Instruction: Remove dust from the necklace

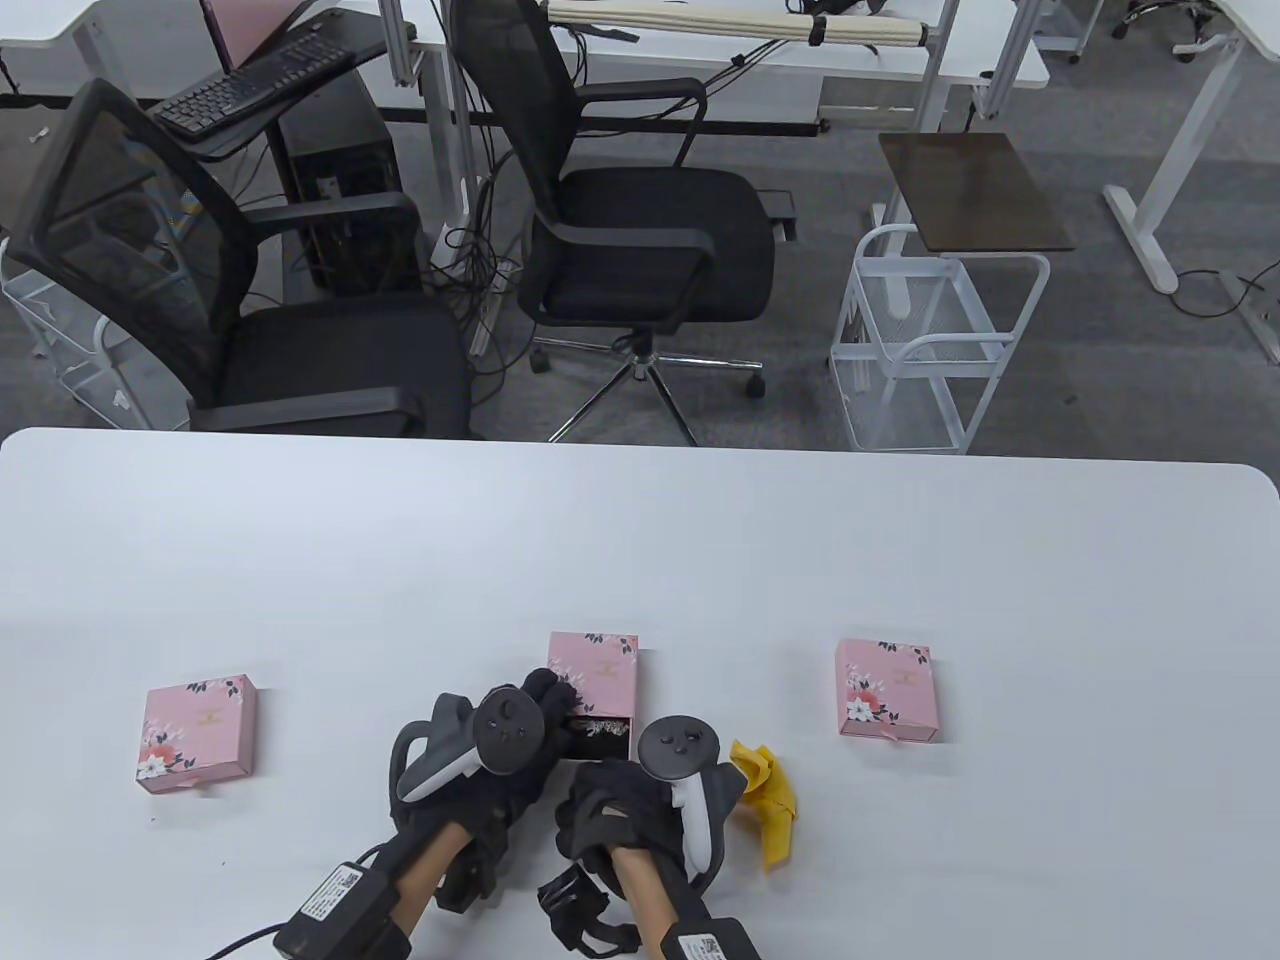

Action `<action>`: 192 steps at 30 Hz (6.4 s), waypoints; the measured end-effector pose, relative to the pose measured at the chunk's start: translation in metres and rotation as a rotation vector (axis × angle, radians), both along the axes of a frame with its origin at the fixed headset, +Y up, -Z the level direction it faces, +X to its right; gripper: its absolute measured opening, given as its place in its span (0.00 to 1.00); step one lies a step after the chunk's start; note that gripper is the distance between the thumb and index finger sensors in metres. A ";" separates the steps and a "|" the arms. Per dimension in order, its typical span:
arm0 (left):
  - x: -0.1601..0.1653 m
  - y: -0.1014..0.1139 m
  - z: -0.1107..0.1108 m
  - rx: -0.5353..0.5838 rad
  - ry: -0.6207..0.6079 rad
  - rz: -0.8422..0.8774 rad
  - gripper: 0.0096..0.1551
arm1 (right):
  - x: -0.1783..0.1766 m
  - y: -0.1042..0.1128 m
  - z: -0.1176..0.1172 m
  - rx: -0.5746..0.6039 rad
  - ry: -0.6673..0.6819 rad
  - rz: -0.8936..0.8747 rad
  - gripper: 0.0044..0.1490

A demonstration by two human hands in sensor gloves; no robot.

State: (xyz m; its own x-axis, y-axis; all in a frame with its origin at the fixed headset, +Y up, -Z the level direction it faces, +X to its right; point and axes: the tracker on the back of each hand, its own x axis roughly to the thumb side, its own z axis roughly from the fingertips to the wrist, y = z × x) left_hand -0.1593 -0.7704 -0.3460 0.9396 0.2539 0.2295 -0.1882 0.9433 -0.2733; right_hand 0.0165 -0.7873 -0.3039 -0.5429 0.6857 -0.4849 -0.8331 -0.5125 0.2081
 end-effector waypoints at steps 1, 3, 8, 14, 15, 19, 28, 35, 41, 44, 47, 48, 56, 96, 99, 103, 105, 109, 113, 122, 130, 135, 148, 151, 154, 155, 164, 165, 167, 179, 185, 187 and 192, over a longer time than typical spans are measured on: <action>0.000 0.000 0.000 0.000 0.000 0.000 0.32 | 0.000 0.000 0.002 -0.004 0.006 0.000 0.24; 0.000 0.000 0.000 -0.001 -0.001 0.001 0.32 | 0.000 0.000 0.006 -0.006 0.009 -0.004 0.24; 0.000 0.000 0.000 -0.005 -0.001 0.003 0.32 | 0.002 0.000 0.016 -0.020 0.029 -0.015 0.24; 0.001 -0.001 0.000 0.000 -0.002 -0.003 0.32 | 0.004 0.000 0.026 -0.028 0.043 -0.013 0.24; 0.001 -0.001 0.000 0.001 -0.003 -0.005 0.32 | 0.004 0.000 0.028 -0.030 0.047 -0.014 0.24; 0.001 -0.001 0.001 -0.002 -0.005 -0.004 0.33 | 0.004 0.000 0.034 -0.039 0.075 -0.013 0.24; -0.005 0.011 0.007 0.047 -0.013 0.070 0.35 | 0.019 0.024 0.033 -0.006 0.165 0.030 0.30; -0.024 0.047 0.033 0.155 0.005 0.186 0.35 | 0.023 0.066 0.010 0.230 0.224 0.310 0.27; -0.037 0.042 0.049 0.209 0.016 0.223 0.34 | 0.003 0.056 -0.002 0.442 0.369 0.667 0.27; -0.044 0.034 0.047 0.181 0.034 0.222 0.34 | -0.001 0.043 -0.003 0.452 0.442 0.664 0.27; -0.046 0.032 0.045 0.171 0.045 0.217 0.34 | -0.003 0.038 -0.004 0.415 0.495 0.661 0.29; -0.046 0.032 0.045 0.174 0.046 0.219 0.34 | -0.004 0.036 -0.004 0.414 0.503 0.673 0.29; -0.043 0.036 0.050 0.195 0.033 0.204 0.34 | -0.013 0.031 -0.002 0.419 0.498 0.769 0.31; -0.046 0.035 0.051 0.200 0.039 0.245 0.35 | -0.014 0.032 -0.001 0.494 0.498 0.756 0.25; -0.046 0.036 0.051 0.202 0.041 0.249 0.35 | -0.012 0.040 0.001 0.542 0.473 0.721 0.25; -0.046 0.036 0.051 0.205 0.040 0.249 0.35 | -0.011 0.054 0.005 0.618 0.441 0.661 0.26; -0.045 0.035 0.051 0.204 0.038 0.252 0.35 | -0.011 0.065 0.006 0.656 0.421 0.628 0.26; -0.045 0.035 0.051 0.201 0.034 0.257 0.35 | -0.014 0.085 0.006 0.711 0.397 0.568 0.26; -0.045 0.035 0.051 0.202 0.033 0.267 0.35 | -0.019 0.110 0.001 0.743 0.390 0.516 0.26; -0.040 0.039 0.054 0.267 0.035 0.337 0.38 | -0.012 0.150 -0.003 0.804 0.367 0.267 0.26; -0.038 0.097 0.063 0.351 0.132 0.554 0.39 | -0.009 0.162 0.003 0.851 0.381 0.143 0.26; -0.024 0.110 0.051 0.269 0.117 0.554 0.34 | -0.012 0.172 0.011 0.907 0.387 0.152 0.26; -0.035 0.156 0.051 0.228 -0.051 0.630 0.20 | 0.012 0.182 0.011 0.920 0.316 0.067 0.26; -0.038 0.155 0.050 0.136 -0.088 0.748 0.20 | 0.012 0.179 0.009 0.887 0.338 -0.014 0.26; -0.042 0.150 0.046 0.054 -0.096 0.855 0.20 | 0.011 0.178 0.008 0.877 0.339 -0.032 0.26; -0.043 0.149 0.044 0.037 -0.096 0.883 0.20 | 0.011 0.177 0.008 0.874 0.337 -0.017 0.26; -0.046 0.147 0.044 -0.011 -0.050 0.971 0.20 | 0.008 0.166 0.000 0.798 0.345 0.001 0.26; -0.048 0.146 0.044 -0.014 -0.036 0.986 0.20 | 0.008 0.165 0.000 0.792 0.339 0.010 0.25; -0.049 0.145 0.044 -0.027 -0.024 1.027 0.20 | 0.008 0.163 -0.001 0.785 0.335 0.033 0.25; -0.060 0.148 0.048 0.147 0.123 1.066 0.20 | 0.002 0.184 0.018 0.879 0.321 0.019 0.26; -0.061 0.145 0.048 0.167 0.159 1.133 0.21 | -0.012 0.187 0.025 0.900 0.364 0.040 0.28; -0.059 0.145 0.048 0.148 0.162 1.133 0.21 | -0.019 0.184 0.026 0.896 0.372 0.058 0.30; -0.050 0.145 0.052 0.134 0.141 1.117 0.21 | -0.040 0.175 0.031 0.960 0.332 0.117 0.32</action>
